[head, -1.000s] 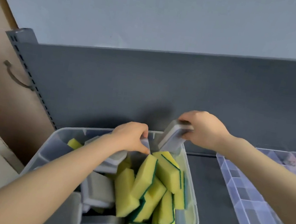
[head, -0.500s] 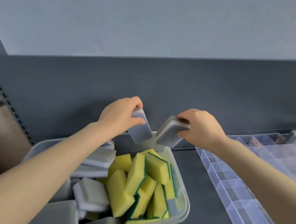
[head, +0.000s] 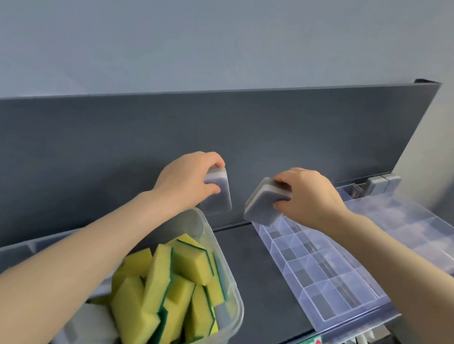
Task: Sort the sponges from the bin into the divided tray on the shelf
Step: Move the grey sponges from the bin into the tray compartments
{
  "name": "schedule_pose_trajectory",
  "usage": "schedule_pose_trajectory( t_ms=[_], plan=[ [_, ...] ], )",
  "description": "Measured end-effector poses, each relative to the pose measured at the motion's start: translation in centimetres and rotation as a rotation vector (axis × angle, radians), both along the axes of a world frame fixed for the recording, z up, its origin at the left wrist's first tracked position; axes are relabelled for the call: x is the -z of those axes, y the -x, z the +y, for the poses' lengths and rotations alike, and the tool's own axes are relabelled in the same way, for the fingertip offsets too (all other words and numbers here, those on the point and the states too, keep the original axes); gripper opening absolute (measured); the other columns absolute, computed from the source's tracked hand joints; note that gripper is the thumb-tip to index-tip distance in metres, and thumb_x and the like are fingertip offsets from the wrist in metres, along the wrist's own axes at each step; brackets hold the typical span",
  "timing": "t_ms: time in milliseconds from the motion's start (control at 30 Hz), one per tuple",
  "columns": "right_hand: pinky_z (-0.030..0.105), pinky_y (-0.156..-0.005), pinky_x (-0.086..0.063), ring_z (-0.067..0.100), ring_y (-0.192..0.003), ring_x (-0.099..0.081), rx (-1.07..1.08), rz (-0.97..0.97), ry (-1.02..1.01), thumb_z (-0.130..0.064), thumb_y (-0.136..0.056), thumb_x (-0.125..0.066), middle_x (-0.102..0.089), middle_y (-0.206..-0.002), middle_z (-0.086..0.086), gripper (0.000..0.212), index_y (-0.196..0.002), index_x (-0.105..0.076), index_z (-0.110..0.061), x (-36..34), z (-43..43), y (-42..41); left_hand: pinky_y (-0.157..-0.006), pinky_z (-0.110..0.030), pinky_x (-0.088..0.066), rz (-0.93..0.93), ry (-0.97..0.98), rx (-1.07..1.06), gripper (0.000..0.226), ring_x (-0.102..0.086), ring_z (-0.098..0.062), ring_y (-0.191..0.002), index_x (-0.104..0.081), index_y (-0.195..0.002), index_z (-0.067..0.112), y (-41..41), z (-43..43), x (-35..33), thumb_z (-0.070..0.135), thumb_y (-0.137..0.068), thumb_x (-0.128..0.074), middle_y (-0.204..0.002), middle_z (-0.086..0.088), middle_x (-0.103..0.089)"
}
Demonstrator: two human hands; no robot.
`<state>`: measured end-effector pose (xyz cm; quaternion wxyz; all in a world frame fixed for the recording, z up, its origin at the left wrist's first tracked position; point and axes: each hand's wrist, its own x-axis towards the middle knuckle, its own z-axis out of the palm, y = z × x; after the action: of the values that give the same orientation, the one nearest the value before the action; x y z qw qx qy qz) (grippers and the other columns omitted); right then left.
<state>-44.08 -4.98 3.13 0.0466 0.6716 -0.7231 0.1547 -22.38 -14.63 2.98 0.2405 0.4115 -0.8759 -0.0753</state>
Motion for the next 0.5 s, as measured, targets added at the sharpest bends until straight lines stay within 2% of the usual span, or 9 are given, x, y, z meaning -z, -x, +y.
schedule_pose_trajectory(
  t_ms=[133,433,500],
  plan=[
    [0.037,-0.072,-0.051,0.028,-0.086,-0.058,0.057,0.012,0.007,-0.024,-0.072,-0.062,-0.065,-0.098,0.001,0.028,-0.099,-0.063,-0.017,-0.1,1.7,3.5,-0.077,-0.035,-0.049,-0.01,-0.012,0.06,0.039,-0.055,-0.015,-0.099,-0.055,-0.116,0.031,4.1,0.5,-0.2,0.026,-0.08,-0.069,-0.112,0.011,-0.06],
    [0.029,-0.057,-0.041,0.026,-0.079,-0.056,0.131,0.011,0.039,-0.022,-0.071,-0.062,-0.065,-0.092,0.001,0.022,-0.093,-0.063,-0.019,0.5,6.4,13.6,-0.072,-0.031,-0.047,-0.05,-0.001,0.131,0.039,-0.056,-0.015,-0.098,-0.055,-0.117,0.031,14.4,3.6,-0.2,0.024,-0.081,-0.07,-0.113,0.01,-0.061],
    [0.031,-0.059,-0.044,0.026,-0.079,-0.056,0.144,0.006,0.033,-0.022,-0.071,-0.063,-0.065,-0.093,0.002,0.022,-0.093,-0.062,-0.018,0.5,7.8,16.4,-0.072,-0.031,-0.046,-0.06,0.001,0.142,0.039,-0.056,-0.015,-0.098,-0.055,-0.117,0.031,17.2,4.9,-0.4,0.024,-0.081,-0.07,-0.113,0.01,-0.06]
  ],
)
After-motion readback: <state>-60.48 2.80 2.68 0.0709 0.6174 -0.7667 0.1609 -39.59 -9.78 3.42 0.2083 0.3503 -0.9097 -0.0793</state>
